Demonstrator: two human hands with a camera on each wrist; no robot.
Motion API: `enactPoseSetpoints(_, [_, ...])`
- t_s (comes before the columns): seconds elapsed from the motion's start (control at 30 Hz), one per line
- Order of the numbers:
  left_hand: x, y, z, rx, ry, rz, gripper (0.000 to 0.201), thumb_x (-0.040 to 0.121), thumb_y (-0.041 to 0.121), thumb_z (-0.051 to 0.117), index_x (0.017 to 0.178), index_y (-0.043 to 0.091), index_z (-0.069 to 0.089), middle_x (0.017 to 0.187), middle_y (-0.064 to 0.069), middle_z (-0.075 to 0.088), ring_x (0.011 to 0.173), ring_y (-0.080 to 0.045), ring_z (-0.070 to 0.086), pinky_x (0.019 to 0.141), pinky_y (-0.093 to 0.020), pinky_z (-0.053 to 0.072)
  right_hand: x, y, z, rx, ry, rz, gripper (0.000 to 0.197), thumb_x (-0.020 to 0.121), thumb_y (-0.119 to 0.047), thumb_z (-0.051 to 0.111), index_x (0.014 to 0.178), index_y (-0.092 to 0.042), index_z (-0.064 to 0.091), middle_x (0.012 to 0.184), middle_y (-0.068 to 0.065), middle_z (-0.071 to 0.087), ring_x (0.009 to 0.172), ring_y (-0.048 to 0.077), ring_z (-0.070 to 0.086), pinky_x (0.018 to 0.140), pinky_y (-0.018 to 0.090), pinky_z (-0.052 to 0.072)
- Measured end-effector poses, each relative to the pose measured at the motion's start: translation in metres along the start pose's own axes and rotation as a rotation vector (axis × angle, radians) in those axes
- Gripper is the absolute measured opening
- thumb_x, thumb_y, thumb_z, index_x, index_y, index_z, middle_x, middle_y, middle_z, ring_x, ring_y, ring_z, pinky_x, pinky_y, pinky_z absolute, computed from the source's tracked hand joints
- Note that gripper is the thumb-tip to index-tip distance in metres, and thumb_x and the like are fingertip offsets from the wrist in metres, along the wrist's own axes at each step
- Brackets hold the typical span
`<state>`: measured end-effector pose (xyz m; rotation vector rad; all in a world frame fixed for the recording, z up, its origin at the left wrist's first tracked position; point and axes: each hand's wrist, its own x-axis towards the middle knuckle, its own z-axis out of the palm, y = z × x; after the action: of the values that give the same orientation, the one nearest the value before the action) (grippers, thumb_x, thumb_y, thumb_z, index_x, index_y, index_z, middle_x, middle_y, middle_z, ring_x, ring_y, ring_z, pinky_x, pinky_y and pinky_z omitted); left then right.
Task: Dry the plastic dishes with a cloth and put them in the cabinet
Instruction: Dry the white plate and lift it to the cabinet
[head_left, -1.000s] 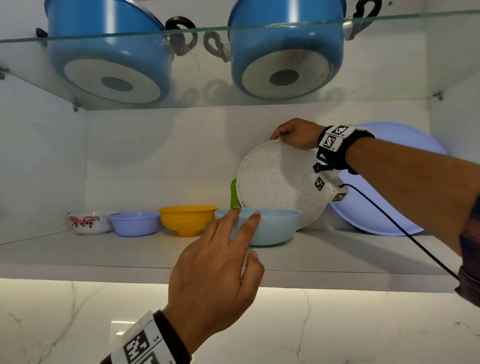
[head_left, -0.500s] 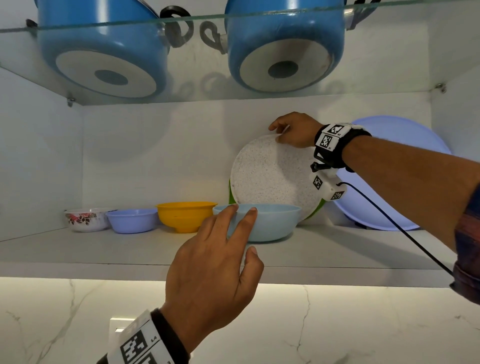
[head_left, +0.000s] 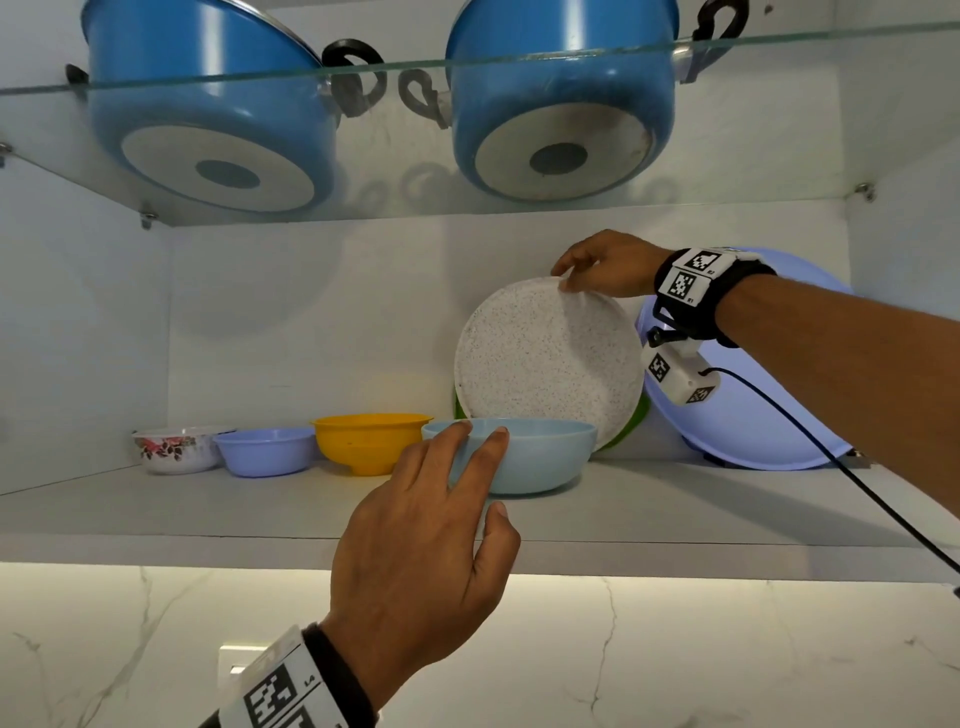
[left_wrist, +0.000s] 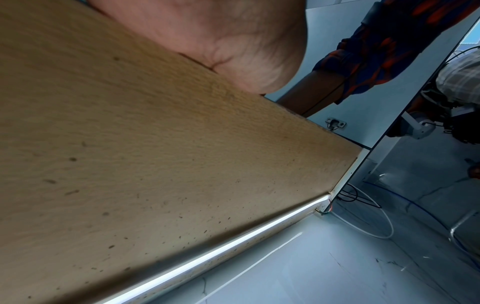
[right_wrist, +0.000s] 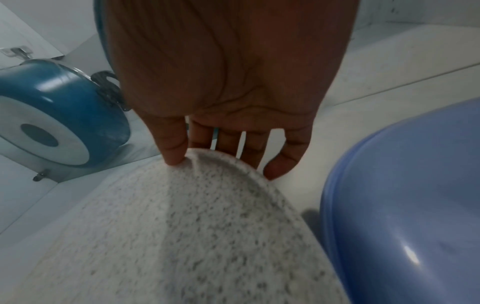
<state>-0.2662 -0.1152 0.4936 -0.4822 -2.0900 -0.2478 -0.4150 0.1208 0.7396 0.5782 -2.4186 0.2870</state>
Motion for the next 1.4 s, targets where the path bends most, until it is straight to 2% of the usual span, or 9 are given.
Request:
enactPoseSetpoints(0.1, [0.0, 0.0, 0.001, -0.003, 0.01, 0.005, 0.054, 0.09, 0.039, 0.037, 0.135, 0.02, 0.06, 0.129, -0.01, 0.063, 0.109, -0.023, 0.063, 0.065, -0.027, 0.051, -0.004, 0.002, 0.004, 0.068, -0.1, 0.035, 0.031, 0.102, -0.028, 0.053, 0.126, -0.013, 0.065, 0.12, 0.004, 0.063, 0.11, 0.02, 0.056, 0.1, 0.032, 0.041])
enactPoseSetpoints(0.33, [0.0, -0.002, 0.002, -0.021, 0.025, 0.019, 0.053, 0.091, 0.04, 0.037, 0.136, 0.021, 0.058, 0.13, -0.008, 0.062, 0.111, -0.023, 0.061, 0.067, -0.028, 0.053, 0.0, 0.003, 0.022, 0.251, -0.065, 0.057, 0.03, 0.106, -0.021, 0.044, 0.123, -0.003, 0.059, 0.117, 0.012, 0.061, 0.118, 0.034, 0.058, 0.105, 0.045, 0.046])
enactPoseSetpoints(0.5, [-0.001, -0.003, 0.004, -0.034, 0.058, 0.039, 0.052, 0.091, 0.042, 0.04, 0.136, 0.022, 0.057, 0.129, -0.008, 0.062, 0.112, -0.023, 0.06, 0.071, -0.029, 0.054, 0.007, 0.0, 0.027, 0.327, -0.047, 0.082, 0.034, 0.106, -0.019, 0.045, 0.132, -0.001, 0.057, 0.123, 0.005, 0.056, 0.123, 0.028, 0.053, 0.113, 0.043, 0.038])
enactPoseSetpoints(0.67, [-0.001, -0.004, 0.005, -0.014, 0.083, 0.059, 0.051, 0.091, 0.042, 0.041, 0.135, 0.023, 0.058, 0.127, -0.008, 0.062, 0.111, -0.022, 0.06, 0.074, -0.024, 0.048, 0.015, 0.003, 0.036, 0.366, 0.008, 0.108, 0.038, 0.104, -0.017, 0.049, 0.139, -0.004, 0.054, 0.147, 0.009, 0.049, 0.136, 0.027, 0.045, 0.115, 0.036, 0.033])
enactPoseSetpoints(0.8, [-0.002, -0.004, 0.006, 0.005, 0.095, 0.056, 0.051, 0.091, 0.042, 0.041, 0.135, 0.023, 0.057, 0.128, -0.008, 0.06, 0.112, -0.023, 0.058, 0.073, -0.028, 0.05, 0.017, 0.005, 0.045, 0.374, 0.041, 0.081, 0.034, 0.102, -0.016, 0.052, 0.134, -0.007, 0.06, 0.137, 0.008, 0.058, 0.127, 0.025, 0.052, 0.104, 0.029, 0.037])
enactPoseSetpoints(0.9, [-0.001, -0.005, 0.006, 0.01, 0.105, 0.059, 0.051, 0.091, 0.042, 0.04, 0.135, 0.021, 0.058, 0.127, -0.009, 0.061, 0.111, -0.024, 0.059, 0.072, -0.03, 0.051, 0.02, 0.004, 0.044, 0.231, 0.1, 0.038, 0.032, 0.1, -0.021, 0.057, 0.13, -0.012, 0.064, 0.127, 0.008, 0.065, 0.119, 0.025, 0.058, 0.098, 0.028, 0.041])
enactPoseSetpoints(1.0, [-0.002, -0.005, 0.008, 0.014, 0.108, 0.053, 0.052, 0.092, 0.043, 0.04, 0.135, 0.021, 0.058, 0.127, -0.009, 0.061, 0.111, -0.024, 0.059, 0.073, -0.03, 0.052, 0.021, 0.004, 0.044, 0.154, 0.136, 0.043, 0.035, 0.096, -0.021, 0.063, 0.13, -0.013, 0.064, 0.122, 0.009, 0.067, 0.114, 0.023, 0.06, 0.088, 0.022, 0.037])
enactPoseSetpoints(1.23, [-0.001, -0.007, 0.011, -0.002, 0.12, 0.054, 0.052, 0.092, 0.044, 0.041, 0.136, 0.021, 0.055, 0.128, -0.009, 0.061, 0.111, -0.025, 0.059, 0.073, -0.032, 0.054, 0.021, 0.005, 0.039, 0.116, 0.104, 0.061, 0.038, 0.093, -0.023, 0.067, 0.13, -0.017, 0.063, 0.128, 0.009, 0.063, 0.118, 0.023, 0.057, 0.094, 0.025, 0.04])
enactPoseSetpoints(1.4, [0.0, -0.005, 0.009, 0.0, 0.119, 0.038, 0.053, 0.091, 0.045, 0.04, 0.136, 0.021, 0.056, 0.128, -0.01, 0.061, 0.11, -0.024, 0.059, 0.074, -0.03, 0.052, 0.017, 0.008, 0.033, 0.176, 0.165, 0.055, 0.034, 0.091, -0.026, 0.07, 0.124, -0.022, 0.067, 0.108, 0.002, 0.064, 0.107, 0.02, 0.059, 0.088, 0.024, 0.04])
